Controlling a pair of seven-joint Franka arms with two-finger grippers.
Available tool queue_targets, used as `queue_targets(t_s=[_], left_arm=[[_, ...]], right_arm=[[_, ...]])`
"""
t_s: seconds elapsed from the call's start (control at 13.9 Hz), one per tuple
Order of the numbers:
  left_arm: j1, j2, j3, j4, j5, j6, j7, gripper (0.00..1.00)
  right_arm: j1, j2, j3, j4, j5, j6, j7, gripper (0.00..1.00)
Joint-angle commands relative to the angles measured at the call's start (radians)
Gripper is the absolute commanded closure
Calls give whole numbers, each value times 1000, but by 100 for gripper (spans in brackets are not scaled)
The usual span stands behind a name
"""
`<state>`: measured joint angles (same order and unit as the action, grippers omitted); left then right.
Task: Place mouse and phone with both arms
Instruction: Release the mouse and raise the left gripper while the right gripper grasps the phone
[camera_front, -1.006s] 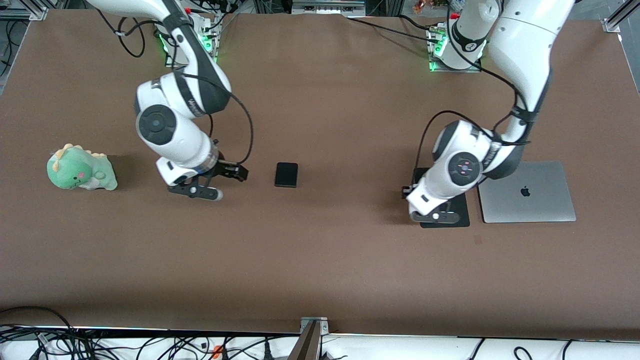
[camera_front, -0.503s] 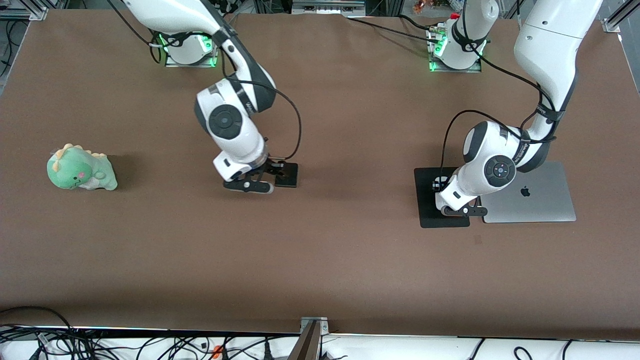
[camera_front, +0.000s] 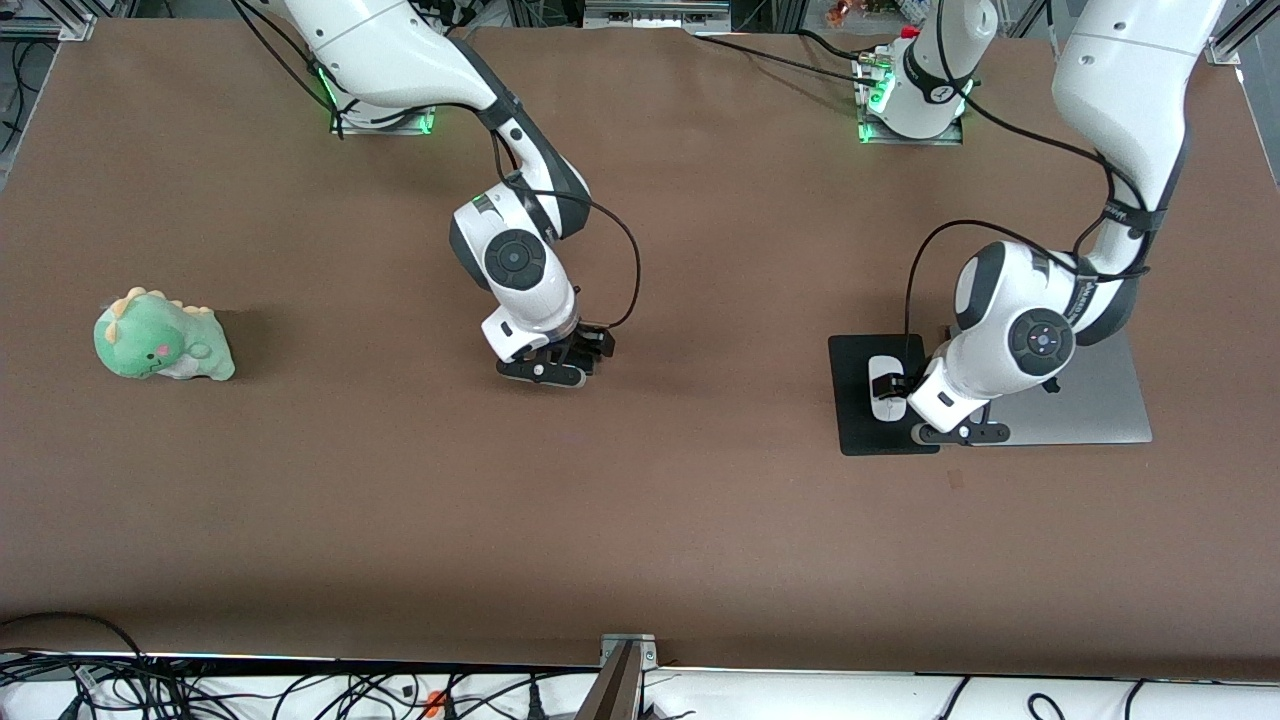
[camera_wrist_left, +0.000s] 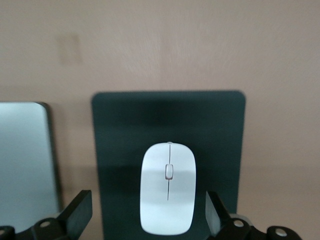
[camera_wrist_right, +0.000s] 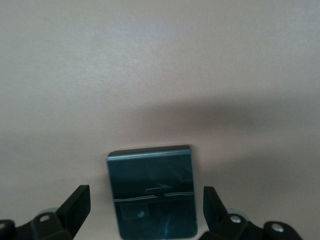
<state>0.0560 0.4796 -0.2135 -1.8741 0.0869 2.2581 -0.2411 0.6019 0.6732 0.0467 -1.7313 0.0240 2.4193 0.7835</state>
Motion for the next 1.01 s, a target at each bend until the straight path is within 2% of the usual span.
queue_targets(t_s=[0.0,0.14,0.22,0.43,0.5,0.79,0.93], left_arm=[[33,-143,-18,-11,10,-98,38,0],[45,-229,-18,7,-8,-170,58,0],[51,-249,-17,45,-37,-226,59,0],[50,-266,-15,250,-35,-571,77,0],[51,-271,-11,286,-30,-595,112,0],[65,-312,-18,349,-26,-649,152,0],[67,-344,-14,407,-27,-707,154,0]], right_arm=[[21,29,-13,7,-29,21,48,0],[29,35,-19,7,-44,23,59,0],[33,37,-19,7,-44,23,71,0],[44,45,-21,4,-53,24,77,0],[44,48,-21,4,-68,30,79,2],[42,52,-21,7,-87,30,66,23],[36,49,-21,12,-87,26,54,36]])
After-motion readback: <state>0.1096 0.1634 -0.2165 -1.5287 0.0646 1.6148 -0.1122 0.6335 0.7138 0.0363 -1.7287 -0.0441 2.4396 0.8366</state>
